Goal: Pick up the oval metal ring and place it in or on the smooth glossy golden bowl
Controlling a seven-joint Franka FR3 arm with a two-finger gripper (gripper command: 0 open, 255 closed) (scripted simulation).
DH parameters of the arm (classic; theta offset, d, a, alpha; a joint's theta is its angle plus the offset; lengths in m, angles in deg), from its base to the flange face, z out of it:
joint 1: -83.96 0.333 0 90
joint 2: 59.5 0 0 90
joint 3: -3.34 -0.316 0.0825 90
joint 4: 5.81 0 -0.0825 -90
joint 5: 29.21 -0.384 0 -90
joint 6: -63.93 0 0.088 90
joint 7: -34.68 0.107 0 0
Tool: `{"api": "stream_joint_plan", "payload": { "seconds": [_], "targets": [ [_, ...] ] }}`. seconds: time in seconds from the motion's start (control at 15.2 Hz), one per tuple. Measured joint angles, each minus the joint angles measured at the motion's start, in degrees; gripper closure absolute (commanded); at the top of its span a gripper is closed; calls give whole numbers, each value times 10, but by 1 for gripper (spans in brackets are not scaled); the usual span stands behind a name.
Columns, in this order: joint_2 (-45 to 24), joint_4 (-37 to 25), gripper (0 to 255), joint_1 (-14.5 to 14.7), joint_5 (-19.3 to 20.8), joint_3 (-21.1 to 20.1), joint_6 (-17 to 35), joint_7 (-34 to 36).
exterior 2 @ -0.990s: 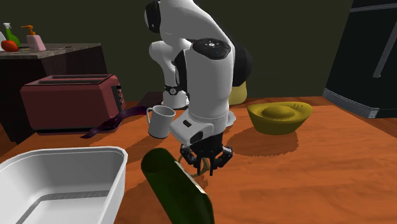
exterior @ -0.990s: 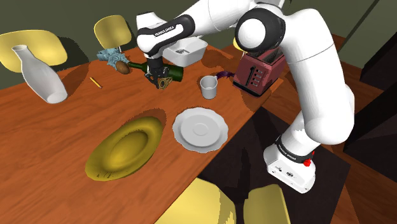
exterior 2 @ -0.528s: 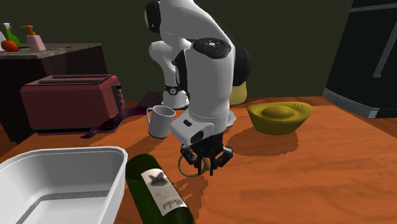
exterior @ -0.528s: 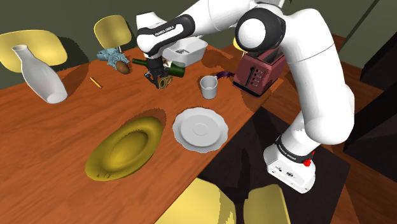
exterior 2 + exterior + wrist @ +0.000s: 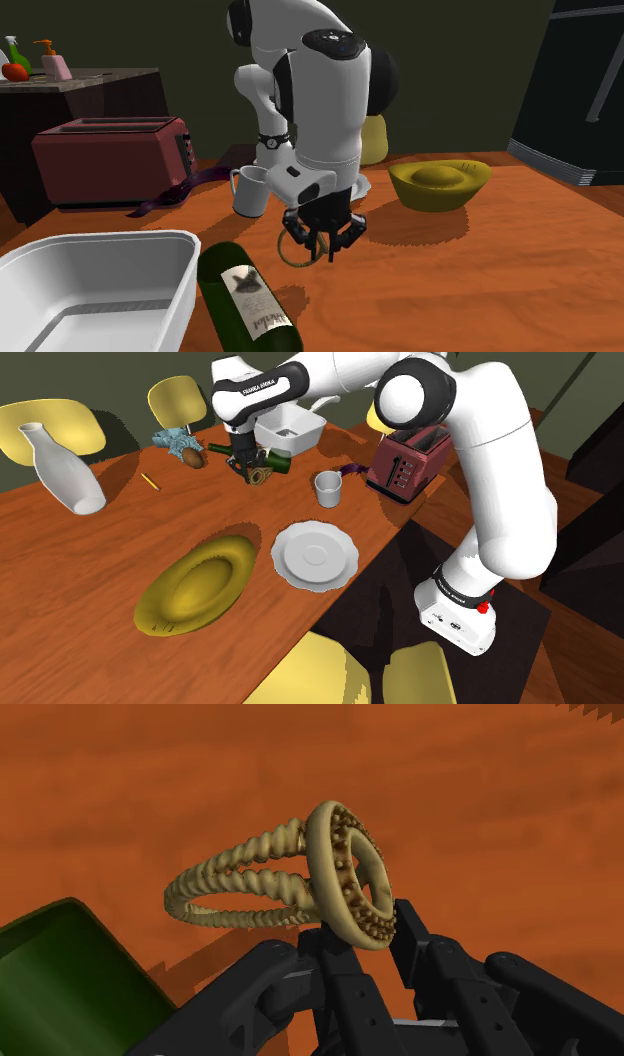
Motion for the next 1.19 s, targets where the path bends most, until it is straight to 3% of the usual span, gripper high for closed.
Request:
{"api": "stream_joint_plan", "payload": {
  "seconds": [1.19],
  "targets": [
    [46,-63,255,-1,-4,-3,-108,-2]
  ]
}}
